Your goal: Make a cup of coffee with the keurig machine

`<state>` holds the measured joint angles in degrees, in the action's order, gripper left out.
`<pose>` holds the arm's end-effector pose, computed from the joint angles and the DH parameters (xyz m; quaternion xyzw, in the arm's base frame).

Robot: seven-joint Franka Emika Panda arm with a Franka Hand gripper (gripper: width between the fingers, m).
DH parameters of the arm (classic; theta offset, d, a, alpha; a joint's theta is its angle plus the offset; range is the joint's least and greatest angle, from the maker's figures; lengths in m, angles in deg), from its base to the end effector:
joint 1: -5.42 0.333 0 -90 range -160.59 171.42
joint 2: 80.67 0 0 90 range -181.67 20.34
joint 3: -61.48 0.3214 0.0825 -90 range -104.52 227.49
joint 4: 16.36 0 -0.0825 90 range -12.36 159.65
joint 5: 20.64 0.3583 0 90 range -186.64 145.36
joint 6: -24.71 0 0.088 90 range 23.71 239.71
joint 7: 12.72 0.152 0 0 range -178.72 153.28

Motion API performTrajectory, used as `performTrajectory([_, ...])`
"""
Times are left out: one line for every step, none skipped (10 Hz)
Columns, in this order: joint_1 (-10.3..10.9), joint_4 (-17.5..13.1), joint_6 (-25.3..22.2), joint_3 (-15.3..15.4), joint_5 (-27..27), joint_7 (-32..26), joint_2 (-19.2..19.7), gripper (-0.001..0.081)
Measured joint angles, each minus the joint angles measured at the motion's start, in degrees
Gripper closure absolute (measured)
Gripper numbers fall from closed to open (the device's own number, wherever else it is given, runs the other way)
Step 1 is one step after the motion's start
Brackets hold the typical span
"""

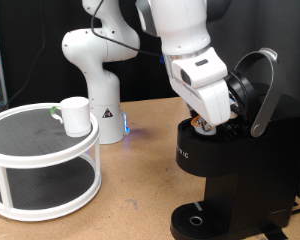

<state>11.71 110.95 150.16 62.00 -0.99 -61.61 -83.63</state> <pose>0.4950 0.0838 0.3774 -0.9168 -0.3740 -0.0590 0.1270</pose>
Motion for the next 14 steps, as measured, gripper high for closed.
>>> performTrajectory([0.0, -0.09, 0.12, 0.19, -0.25, 0.25, 0.23, 0.0372])
performTrajectory([0.0, -0.09, 0.27, 0.3, -0.32, 0.5, 0.33, 0.0372])
performTrajectory([0.0, 0.0, 0.84, 0.33, -0.32, 0.53, 0.4, 0.0372])
performTrajectory([0.0, 0.15, 1.29, 0.35, -0.25, 0.53, 0.43, 0.0372])
performTrajectory([0.0, 0.2, 1.5, 0.34, -0.03, 0.52, 0.44, 0.0338])
performTrajectory([-0.01, 0.29, 2.2, 0.32, 0.64, 0.31, 0.44, 0.0338])
performTrajectory([-0.03, 0.41, 2.86, 0.26, 1.67, -0.32, 0.44, 0.0154])
performTrajectory([-0.09, 0.49, 3.39, 0.13, 3.33, -1.5, 0.4, 0.0154])
performTrajectory([-0.24, 0.61, 3.71, -0.11, 5.74, -3.41, 0.17, 0.0032])
performTrajectory([-0.55, 0.74, 3.33, -0.63, 7.6, -5.39, -0.37, 0.0009])
performTrajectory([-0.94, 0.89, 2.52, -1.4, 8.81, -7.28, -1.16, 0.0009])
performTrajectory([-1.49, 1.0, 0.87, -2.3, 9.41, -9.02, -2.14, 0.0])
performTrajectory([-1.99, 1.13, 0.1, -3.2, 10.34, -10.39, -3.17, 0.0])
performTrajectory([-2.5, 1.38, 0.03, -3.91, 10.55, -10.71, -4.1, 0.0])
